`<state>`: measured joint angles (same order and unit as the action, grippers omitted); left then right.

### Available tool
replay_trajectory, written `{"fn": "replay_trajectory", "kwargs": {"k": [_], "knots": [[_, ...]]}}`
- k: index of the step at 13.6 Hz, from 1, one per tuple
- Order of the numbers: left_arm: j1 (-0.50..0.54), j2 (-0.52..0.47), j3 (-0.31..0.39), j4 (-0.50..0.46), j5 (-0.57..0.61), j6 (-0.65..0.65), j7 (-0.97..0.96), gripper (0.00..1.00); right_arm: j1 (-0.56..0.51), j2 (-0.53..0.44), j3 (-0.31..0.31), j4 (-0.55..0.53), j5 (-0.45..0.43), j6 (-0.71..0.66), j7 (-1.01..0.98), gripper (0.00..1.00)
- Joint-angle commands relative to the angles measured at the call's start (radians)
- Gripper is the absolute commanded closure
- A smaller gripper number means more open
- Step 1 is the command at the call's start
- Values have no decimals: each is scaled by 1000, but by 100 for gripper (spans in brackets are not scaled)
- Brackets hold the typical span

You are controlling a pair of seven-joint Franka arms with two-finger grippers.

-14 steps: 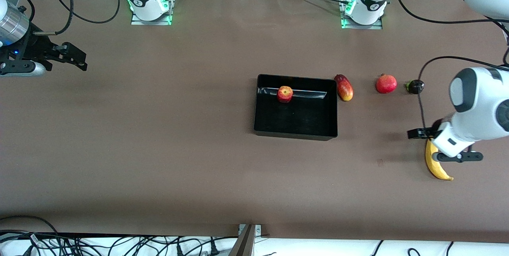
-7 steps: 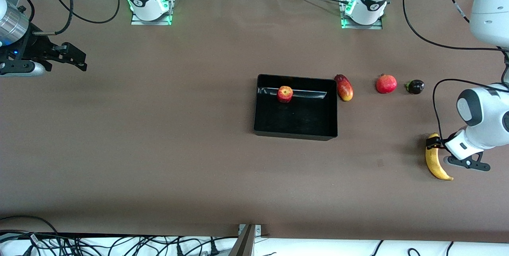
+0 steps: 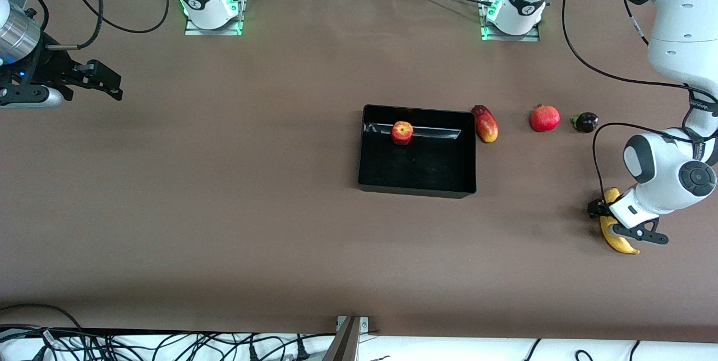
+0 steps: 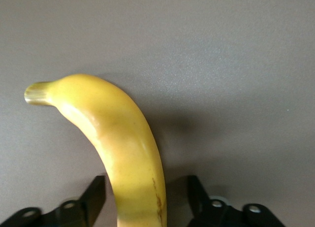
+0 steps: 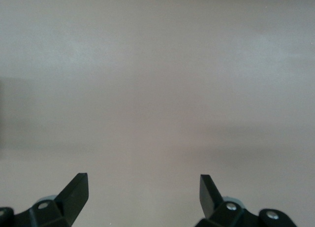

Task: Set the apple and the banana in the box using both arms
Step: 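Lift the banana with the left gripper and carry it toward the box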

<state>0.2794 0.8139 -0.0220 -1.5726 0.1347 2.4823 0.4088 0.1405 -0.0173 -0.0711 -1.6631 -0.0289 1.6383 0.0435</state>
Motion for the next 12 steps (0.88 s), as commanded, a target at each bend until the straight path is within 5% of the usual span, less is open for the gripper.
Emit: {"fn": "replay_trajectory", "kwargs": {"k": [1,7,12], "knots": [[0,-47,4,-9,-7,-51,2,100,1,10,0,19,-13,-2,7,0],[-72,-284,-9,-9,-24,-492,-125,100,1,10,-1,17,-13,5,7,0],[-213,-455,-4,-9,-208,-748,-330,100,1,10,-1,17,-13,8,7,0]]}}
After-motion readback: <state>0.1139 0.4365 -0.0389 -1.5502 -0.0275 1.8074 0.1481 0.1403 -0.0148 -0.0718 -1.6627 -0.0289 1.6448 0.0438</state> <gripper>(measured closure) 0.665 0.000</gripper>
